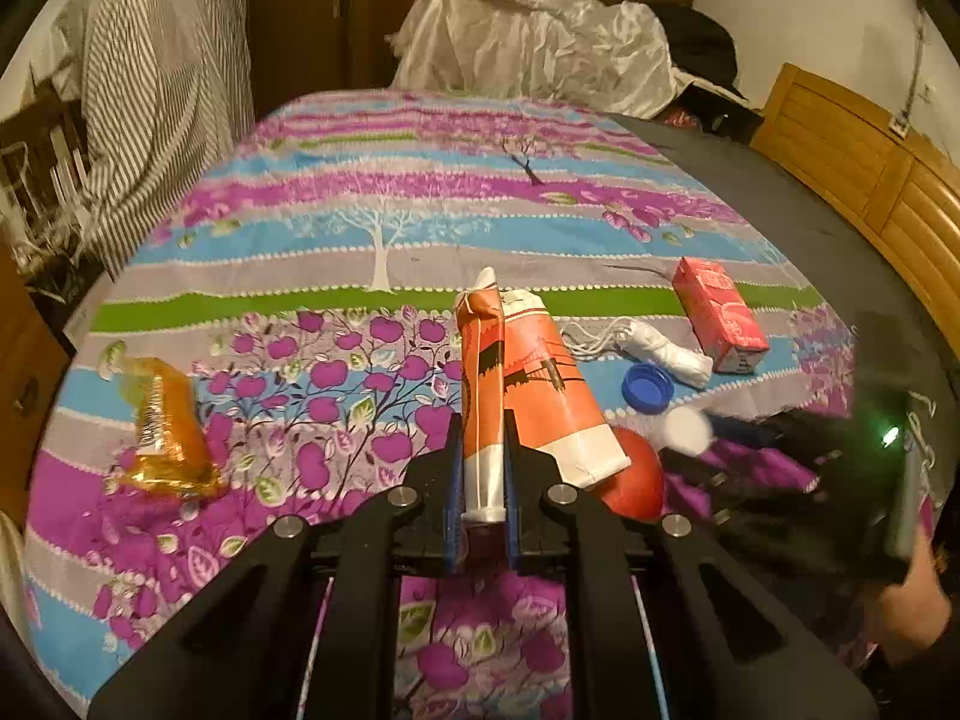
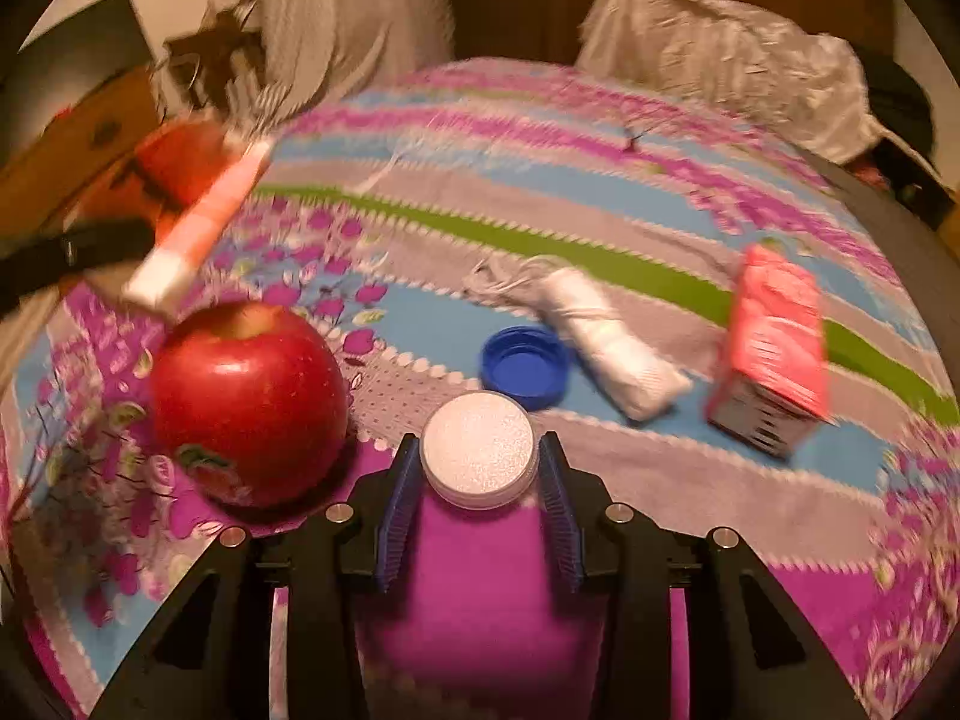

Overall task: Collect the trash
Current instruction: 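Lift the paper cup with left tool while right tool grasps the white lid, then carry the paper cup and white lid with both tools over the bucket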

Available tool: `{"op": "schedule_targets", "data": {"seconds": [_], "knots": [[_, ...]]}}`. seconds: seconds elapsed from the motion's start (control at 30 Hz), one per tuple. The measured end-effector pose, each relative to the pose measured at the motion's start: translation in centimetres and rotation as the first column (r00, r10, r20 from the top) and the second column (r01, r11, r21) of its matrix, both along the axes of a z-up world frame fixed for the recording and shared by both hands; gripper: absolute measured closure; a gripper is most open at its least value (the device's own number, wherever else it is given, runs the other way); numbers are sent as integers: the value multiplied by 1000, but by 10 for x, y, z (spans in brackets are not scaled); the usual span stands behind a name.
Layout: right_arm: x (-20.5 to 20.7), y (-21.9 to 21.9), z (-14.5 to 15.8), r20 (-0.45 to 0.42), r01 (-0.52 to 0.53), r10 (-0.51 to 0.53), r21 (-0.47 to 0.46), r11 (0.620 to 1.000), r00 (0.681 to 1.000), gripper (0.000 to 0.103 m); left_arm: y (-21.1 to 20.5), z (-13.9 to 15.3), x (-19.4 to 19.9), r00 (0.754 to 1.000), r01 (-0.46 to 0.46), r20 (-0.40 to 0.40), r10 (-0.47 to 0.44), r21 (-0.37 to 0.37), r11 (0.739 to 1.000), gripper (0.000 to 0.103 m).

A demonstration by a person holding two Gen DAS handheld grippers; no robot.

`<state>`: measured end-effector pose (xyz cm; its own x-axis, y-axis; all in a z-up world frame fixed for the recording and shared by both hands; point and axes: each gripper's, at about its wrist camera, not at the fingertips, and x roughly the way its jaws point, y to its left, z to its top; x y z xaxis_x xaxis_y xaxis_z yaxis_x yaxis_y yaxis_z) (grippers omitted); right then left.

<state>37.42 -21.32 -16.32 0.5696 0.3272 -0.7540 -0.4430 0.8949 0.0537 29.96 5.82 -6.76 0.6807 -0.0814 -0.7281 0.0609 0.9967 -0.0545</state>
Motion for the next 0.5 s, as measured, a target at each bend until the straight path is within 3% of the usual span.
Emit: {"op": "schedule_targets", "data": {"seconds": [0.23,0.5], "knots": [[-71,-33,53,198,109,-120,64,992,973,62,-20,18,-54,993,1,121,-9,66,998,94],[-160,-66,108,384,222,-264,151,963,885,61,-63,46,-117,959,-17,282,-27,155,988,94]]}}
